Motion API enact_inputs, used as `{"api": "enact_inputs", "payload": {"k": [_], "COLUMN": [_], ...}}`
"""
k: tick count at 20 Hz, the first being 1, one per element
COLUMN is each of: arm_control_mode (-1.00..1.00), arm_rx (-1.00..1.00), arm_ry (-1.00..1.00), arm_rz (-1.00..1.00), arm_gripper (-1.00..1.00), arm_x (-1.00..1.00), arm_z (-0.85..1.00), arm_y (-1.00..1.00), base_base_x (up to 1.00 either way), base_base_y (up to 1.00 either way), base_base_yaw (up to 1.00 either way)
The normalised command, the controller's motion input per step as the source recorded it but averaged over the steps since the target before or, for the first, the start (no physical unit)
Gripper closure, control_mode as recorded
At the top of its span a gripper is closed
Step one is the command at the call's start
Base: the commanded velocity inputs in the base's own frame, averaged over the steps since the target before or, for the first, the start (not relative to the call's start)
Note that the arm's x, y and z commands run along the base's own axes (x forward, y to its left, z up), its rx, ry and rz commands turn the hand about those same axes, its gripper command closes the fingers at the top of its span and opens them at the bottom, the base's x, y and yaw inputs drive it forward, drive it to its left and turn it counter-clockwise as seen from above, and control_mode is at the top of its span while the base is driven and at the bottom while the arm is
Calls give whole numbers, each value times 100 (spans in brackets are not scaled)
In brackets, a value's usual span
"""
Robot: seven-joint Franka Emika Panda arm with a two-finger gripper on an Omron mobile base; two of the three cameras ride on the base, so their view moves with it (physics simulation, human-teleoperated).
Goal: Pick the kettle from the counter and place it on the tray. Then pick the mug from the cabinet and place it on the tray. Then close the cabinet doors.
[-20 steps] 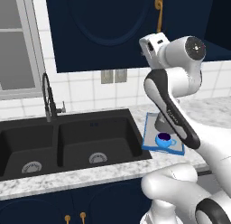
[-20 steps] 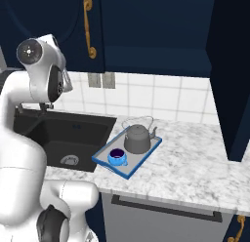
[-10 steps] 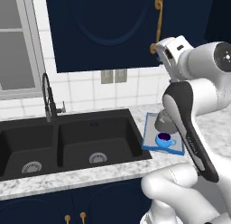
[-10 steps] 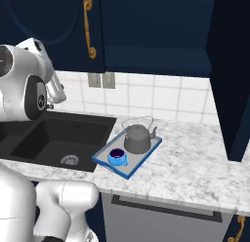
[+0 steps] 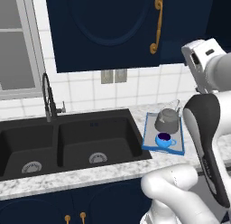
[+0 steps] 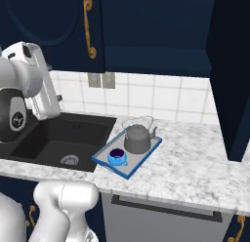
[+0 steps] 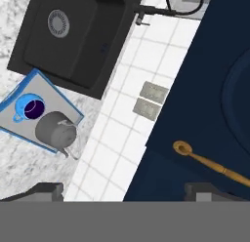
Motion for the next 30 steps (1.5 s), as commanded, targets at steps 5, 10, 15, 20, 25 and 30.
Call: {"api": "enact_inputs", "payload": {"k": [5, 10, 15, 20, 25, 30], "arm_control_mode": [-100, -100, -100, -100, -100, -100], "arm_rx": [0, 0, 0, 15, 16, 15], "arm_ry": [1, -2, -9, -22, -27, -1], "arm_rz": [-28, -46, -37, -4, 26, 2], "arm_gripper": [-100, -100, -100, -100, -100, -100], "arm_x": [-51, -29, -20, -52, -70, -58], "arm_z": [0, 0, 0, 1, 7, 20], "arm_y": [-45, -62, -77, -94, -86, -68], "base_base_x": [0, 0, 0, 0, 0, 0], "base_base_y": [0, 0, 0, 0, 0, 0], "base_base_yaw": [0, 0, 0, 0, 0, 0]}}
